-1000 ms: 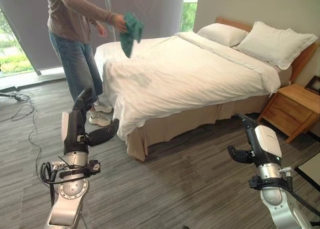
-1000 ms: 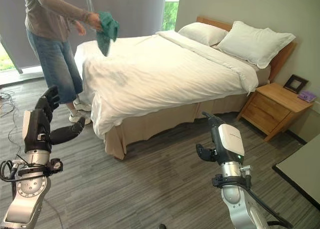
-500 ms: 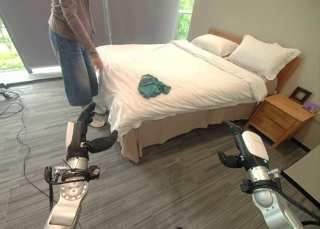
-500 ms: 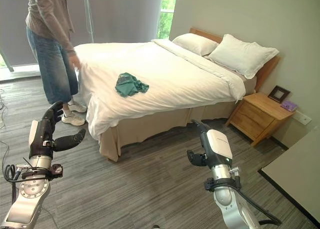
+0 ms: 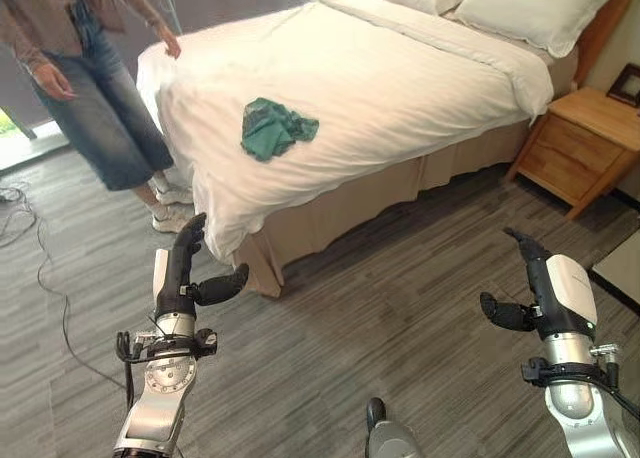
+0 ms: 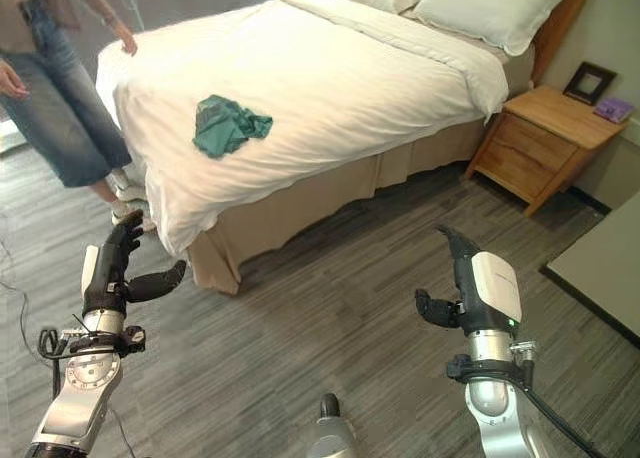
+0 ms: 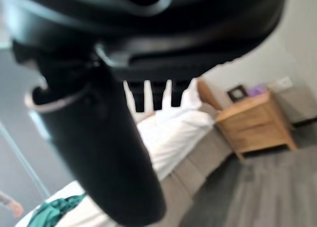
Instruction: Pick up bed clothes into laundry basket.
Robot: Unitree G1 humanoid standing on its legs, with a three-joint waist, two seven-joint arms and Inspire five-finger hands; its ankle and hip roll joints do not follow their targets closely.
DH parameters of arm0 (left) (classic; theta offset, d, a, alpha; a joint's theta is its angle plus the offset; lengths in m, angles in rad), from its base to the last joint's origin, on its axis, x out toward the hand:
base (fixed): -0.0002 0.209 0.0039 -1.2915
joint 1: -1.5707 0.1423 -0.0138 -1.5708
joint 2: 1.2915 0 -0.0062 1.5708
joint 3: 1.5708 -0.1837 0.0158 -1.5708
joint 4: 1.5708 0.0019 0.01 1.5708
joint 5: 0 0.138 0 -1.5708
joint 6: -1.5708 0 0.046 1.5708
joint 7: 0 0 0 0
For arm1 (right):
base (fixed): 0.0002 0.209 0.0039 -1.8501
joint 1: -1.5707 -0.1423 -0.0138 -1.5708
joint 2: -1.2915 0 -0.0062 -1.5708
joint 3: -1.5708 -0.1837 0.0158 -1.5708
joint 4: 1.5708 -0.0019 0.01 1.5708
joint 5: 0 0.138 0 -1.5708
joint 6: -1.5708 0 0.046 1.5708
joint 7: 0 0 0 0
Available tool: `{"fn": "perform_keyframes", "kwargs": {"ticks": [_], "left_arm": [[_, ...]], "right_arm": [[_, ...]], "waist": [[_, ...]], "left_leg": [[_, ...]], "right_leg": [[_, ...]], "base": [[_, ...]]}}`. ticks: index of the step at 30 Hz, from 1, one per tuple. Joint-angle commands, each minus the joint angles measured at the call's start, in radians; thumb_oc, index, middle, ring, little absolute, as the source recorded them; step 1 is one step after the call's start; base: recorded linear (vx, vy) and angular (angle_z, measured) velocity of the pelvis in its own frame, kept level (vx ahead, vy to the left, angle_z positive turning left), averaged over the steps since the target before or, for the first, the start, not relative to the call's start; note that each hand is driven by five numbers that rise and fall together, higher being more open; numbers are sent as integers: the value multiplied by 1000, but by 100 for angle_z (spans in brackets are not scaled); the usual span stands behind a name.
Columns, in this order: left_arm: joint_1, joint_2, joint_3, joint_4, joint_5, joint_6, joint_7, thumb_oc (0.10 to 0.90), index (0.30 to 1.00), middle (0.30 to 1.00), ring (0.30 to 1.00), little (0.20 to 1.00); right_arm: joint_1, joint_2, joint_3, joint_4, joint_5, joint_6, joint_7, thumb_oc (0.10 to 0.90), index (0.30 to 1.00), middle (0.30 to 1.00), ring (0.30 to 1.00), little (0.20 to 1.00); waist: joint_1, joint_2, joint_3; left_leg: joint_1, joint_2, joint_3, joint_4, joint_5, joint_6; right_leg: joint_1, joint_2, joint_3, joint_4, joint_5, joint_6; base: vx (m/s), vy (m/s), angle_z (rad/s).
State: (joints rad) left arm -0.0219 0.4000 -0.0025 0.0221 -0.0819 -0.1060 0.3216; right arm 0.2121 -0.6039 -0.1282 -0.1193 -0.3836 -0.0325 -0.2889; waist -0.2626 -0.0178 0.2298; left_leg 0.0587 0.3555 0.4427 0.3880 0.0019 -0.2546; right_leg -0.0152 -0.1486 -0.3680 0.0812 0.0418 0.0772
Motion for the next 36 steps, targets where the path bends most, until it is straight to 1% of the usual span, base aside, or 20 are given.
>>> {"fn": "perform_keyframes", "kwargs": {"ticks": [1,2,4,6,8,9,12,13,15,18,20,22,24,25,26,27,29,33,35,36], "left_arm": [[-34,102,66,-147,-42,-103,26,800,900,900,900,900],[-13,87,58,-156,-53,-102,10,800,900,900,900,900],[20,76,52,-160,-53,-105,-2,800,900,900,900,900],[54,67,61,-169,-54,-100,-9,800,900,900,900,900],[71,59,60,-173,-54,-94,-11,800,900,900,900,900],[77,58,60,-174,-54,-90,-8,800,900,900,900,900],[77,70,62,-176,-56,-88,0,800,900,900,900,900],[75,78,63,-177,-60,-90,1,800,900,900,900,900],[74,106,68,-171,-64,-88,-5,800,900,900,900,900],[59,147,58,-167,-57,-88,-15,800,900,900,900,900],[34,173,48,-152,-60,-91,-20,800,900,900,900,900],[-2,208,44,-142,-67,-93,-19,800,900,900,900,900],[-33,235,39,-129,-69,-96,-16,800,900,900,900,900],[-47,244,35,-127,-73,-101,-18,800,900,900,900,900],[-55,241,33,-115,-79,-106,-22,800,900,900,900,900],[-58,241,31,-113,-80,-107,-22,800,900,900,900,900],[-58,238,22,-100,-85,-112,-35,800,900,900,900,900],[-52,232,18,-72,-87,-116,-51,800,900,900,900,900],[-55,227,19,-64,-87,-116,-52,800,900,900,900,900],[-57,221,17,-60,-88,-115,-58,800,900,900,900,900]], "right_arm": [[-163,-54,-24,-107,6,-79,-50,800,900,900,900,900],[-200,-72,11,-87,-4,-72,-29,800,900,900,900,900],[-224,-77,48,-75,-19,-74,-8,800,900,900,900,900],[-246,-84,79,-64,-36,-74,4,800,900,900,900,900],[-262,-85,109,-56,-44,-75,11,800,900,900,900,900],[-281,-88,135,-44,-47,-75,5,800,900,900,900,900],[-304,-101,171,-24,-45,-66,12,800,900,900,900,900],[-310,-108,177,-21,-44,-62,14,800,900,900,900,900],[-330,-109,203,-4,-46,-57,27,800,900,900,900,900],[-359,-92,240,69,-62,-44,30,800,900,900,900,900],[-380,-65,261,151,-62,-36,25,800,900,900,900,900],[-404,-58,275,226,-64,-19,17,800,900,900,900,900],[-456,-53,289,308,-62,-2,2,800,900,900,900,900],[-470,-54,283,346,-53,1,-6,800,900,900,900,900],[-473,-72,265,386,-36,9,-9,800,900,900,900,900],[-475,-73,264,389,-34,7,-9,800,900,900,900,900],[-476,-90,248,429,-17,15,-15,800,900,900,900,900],[-506,-124,230,458,11,20,-23,800,900,900,900,900],[-515,-132,232,460,11,22,-23,800,900,900,900,900],[-526,-141,237,449,7,21,-23,800,900,900,900,900]], "waist": [[45,-49,-39],[79,-66,-39],[92,-69,-44],[103,-69,-52],[120,-60,-55],[128,-65,-54],[142,-79,-55],[146,-79,-61],[152,-65,-81],[172,-71,-111],[177,-89,-118],[170,-93,-110],[186,-97,-103],[186,-98,-105],[173,-99,-100],[172,-96,-102],[158,-97,-97],[150,-112,-84],[148,-114,-82],[144,-120,-72]], "left_leg": [[92,-13,72,241,-68,74],[-4,-41,107,218,-134,94],[-30,-72,155,40,-178,129],[-31,-102,196,-189,-96,141],[-52,-88,205,-366,-19,133],[-64,-76,211,-460,30,128],[-138,27,218,-473,71,103],[-143,40,217,-471,88,98],[-114,46,213,-475,93,92],[-90,12,179,-475,114,101],[-38,-34,186,-475,86,130],[15,-58,211,-475,57,151],[36,-69,244,-475,29,162],[34,-76,233,-475,21,164],[44,-85,221,-475,4,158],[41,-81,219,-475,4,156],[55,-97,198,-475,-9,152],[95,-128,167,-475,-56,151],[105,-137,166,-475,-71,153],[125,-147,159,-475,-90,152]], "right_leg": [[65,11,-1,-168,-96,-17],[110,3,16,-168,-124,-10],[134,-4,12,-168,-136,12],[169,-9,10,-168,-153,21],[207,3,3,-168,-177,23],[234,-1,-3,-168,-193,22],[294,-10,-11,-168,-214,20],[310,-13,-7,-168,-220,23],[327,-18,8,-168,-230,36],[364,-40,33,-168,-201,48],[355,-83,34,-49,-155,73],[297,-141,15,109,-60,93],[232,-211,-41,170,16,102],[213,-213,-55,151,22,100],[147,-165,-56,91,-40,86],[146,-160,-59,90,-43,83],[109,-109,-54,6,-84,75],[48,-69,-57,-164,-38,91],[19,-70,-55,-168,-34,99],[-39,-68,-56,-168,-31,110]], "base": [[500,-151,-1],[370,-4,-11],[420,69,-14],[363,157,9],[397,163,18],[391,132,23],[433,140,5],[463,181,2],[487,252,-24],[503,265,-82],[453,298,-18],[337,276,20],[271,213,8],[373,194,-4],[269,104,7],[280,100,10],[224,51,25],[213,18,6],[165,7,-8],[198,0,-4]]}}
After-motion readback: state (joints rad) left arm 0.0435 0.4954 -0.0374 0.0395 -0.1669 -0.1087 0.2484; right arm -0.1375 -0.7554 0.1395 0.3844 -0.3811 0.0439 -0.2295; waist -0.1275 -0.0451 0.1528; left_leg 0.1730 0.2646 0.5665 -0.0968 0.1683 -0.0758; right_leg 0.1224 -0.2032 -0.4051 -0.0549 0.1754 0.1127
